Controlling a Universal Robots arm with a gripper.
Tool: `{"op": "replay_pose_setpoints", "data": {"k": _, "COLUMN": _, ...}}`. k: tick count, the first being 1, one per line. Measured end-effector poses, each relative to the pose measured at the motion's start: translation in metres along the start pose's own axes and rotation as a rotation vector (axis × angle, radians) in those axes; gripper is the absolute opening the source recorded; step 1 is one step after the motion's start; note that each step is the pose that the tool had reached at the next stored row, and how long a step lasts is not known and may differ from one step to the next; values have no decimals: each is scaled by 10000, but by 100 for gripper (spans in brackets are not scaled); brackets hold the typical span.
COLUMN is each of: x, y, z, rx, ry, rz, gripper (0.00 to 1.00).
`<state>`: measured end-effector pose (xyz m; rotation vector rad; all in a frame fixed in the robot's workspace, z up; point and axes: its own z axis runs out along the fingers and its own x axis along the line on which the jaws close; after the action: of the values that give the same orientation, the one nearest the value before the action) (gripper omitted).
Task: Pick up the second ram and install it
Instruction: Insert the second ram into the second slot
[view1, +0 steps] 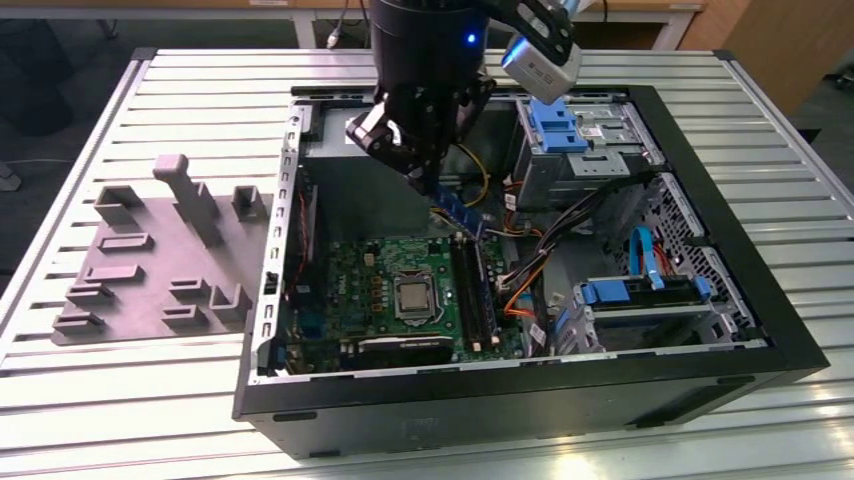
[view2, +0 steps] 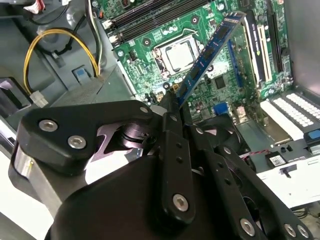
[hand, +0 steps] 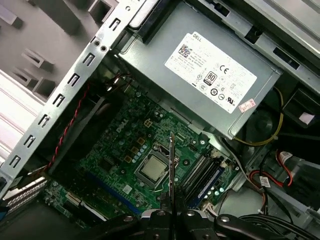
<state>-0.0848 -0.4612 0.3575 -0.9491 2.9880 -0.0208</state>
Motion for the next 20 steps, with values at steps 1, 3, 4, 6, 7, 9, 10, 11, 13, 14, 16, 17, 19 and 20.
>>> {"op": "replay_pose_setpoints", "data": {"k": 1, "x": 0, "y": 0, "z": 1, "rx": 1, "ry": 2, "rz": 174, "gripper": 14}}
{"op": "replay_pose_setpoints", "data": {"k": 3, "x": 0, "y": 0, "z": 4, "rx": 3, "ry": 9, "rz": 532, "gripper": 14}}
{"op": "replay_pose_setpoints", "data": {"k": 4, "x": 0, "y": 0, "z": 6, "rx": 4, "ry": 11, "rz": 713, "gripper": 14}}
{"op": "replay_pose_setpoints", "data": {"k": 6, "x": 0, "y": 0, "z": 10, "rx": 5, "ry": 18, "rz": 1089, "gripper": 14}}
{"op": "replay_pose_setpoints", "data": {"k": 7, "x": 0, "y": 0, "z": 12, "rx": 5, "ry": 20, "rz": 1270, "gripper": 14}}
{"op": "replay_pose_setpoints", "data": {"k": 9, "x": 0, "y": 0, "z": 17, "rx": 6, "ry": 26, "rz": 1629, "gripper": 14}}
{"op": "replay_pose_setpoints", "data": {"k": 10, "x": 0, "y": 0, "z": 19, "rx": 6, "ry": 28, "rz": 1808, "gripper": 14}}
{"op": "replay_pose_setpoints", "data": {"k": 11, "x": 0, "y": 0, "z": 22, "rx": 6, "ry": 30, "rz": 1988, "gripper": 14}}
{"op": "replay_pose_setpoints", "data": {"k": 13, "x": 0, "y": 0, "z": 27, "rx": 7, "ry": 36, "rz": 2358, "gripper": 14}}
{"op": "replay_pose_setpoints", "data": {"k": 14, "x": 0, "y": 0, "z": 29, "rx": 7, "ry": 39, "rz": 2545, "gripper": 14}}
{"op": "replay_pose_setpoints", "data": {"k": 16, "x": 0, "y": 0, "z": 34, "rx": 8, "ry": 44, "rz": 2904, "gripper": 14}}
{"op": "replay_pose_setpoints", "data": {"k": 17, "x": 0, "y": 0, "z": 37, "rx": 8, "ry": 47, "rz": 3084, "gripper": 14}}
{"op": "replay_pose_setpoints", "data": {"k": 19, "x": 0, "y": 0, "z": 42, "rx": 9, "ry": 52, "rz": 3444, "gripper": 14}}
{"op": "replay_pose_setpoints", "data": {"k": 20, "x": 0, "y": 0, "z": 45, "rx": 9, "ry": 55, "rz": 3622, "gripper": 14}}
